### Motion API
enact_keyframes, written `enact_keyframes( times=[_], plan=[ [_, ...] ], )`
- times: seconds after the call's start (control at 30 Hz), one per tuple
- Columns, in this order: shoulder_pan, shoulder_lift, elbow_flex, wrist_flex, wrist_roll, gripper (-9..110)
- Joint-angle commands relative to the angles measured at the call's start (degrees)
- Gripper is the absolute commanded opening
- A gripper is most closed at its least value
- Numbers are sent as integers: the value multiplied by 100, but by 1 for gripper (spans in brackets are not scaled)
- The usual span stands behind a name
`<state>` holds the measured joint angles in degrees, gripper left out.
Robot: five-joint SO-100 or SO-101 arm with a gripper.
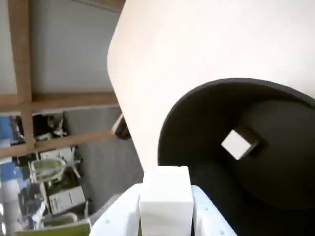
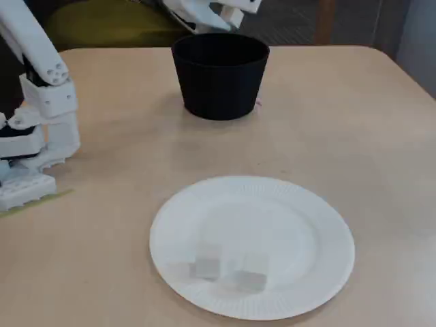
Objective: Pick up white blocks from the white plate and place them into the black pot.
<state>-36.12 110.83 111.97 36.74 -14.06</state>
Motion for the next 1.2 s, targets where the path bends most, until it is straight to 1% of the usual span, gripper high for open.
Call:
enact_keyframes(
  times=[0.0, 0.27, 0.43, 0.5, 0.67, 0.73, 0.77, 0.8, 0.9, 0.97, 1.07, 1.17],
  plan=[
    [44, 18, 132, -26, 114, -2],
    [70, 97, 404, 211, 527, -2],
    [53, 316, 483, 369, 571, 15],
    [62, 352, 483, 439, 571, 18],
    [70, 369, 475, 448, 580, 18],
    [97, 378, 448, 510, 668, 11],
    [132, 422, 404, 589, 800, 1],
    [176, 510, 352, 721, 923, -2],
    [457, 817, 149, 1248, 1397, -2],
    [756, 896, -211, 1802, 1828, -2],
    [1354, 879, -914, 2874, 2795, -2],
    [1995, 1011, -1107, 3551, 4175, -2]
  ],
)
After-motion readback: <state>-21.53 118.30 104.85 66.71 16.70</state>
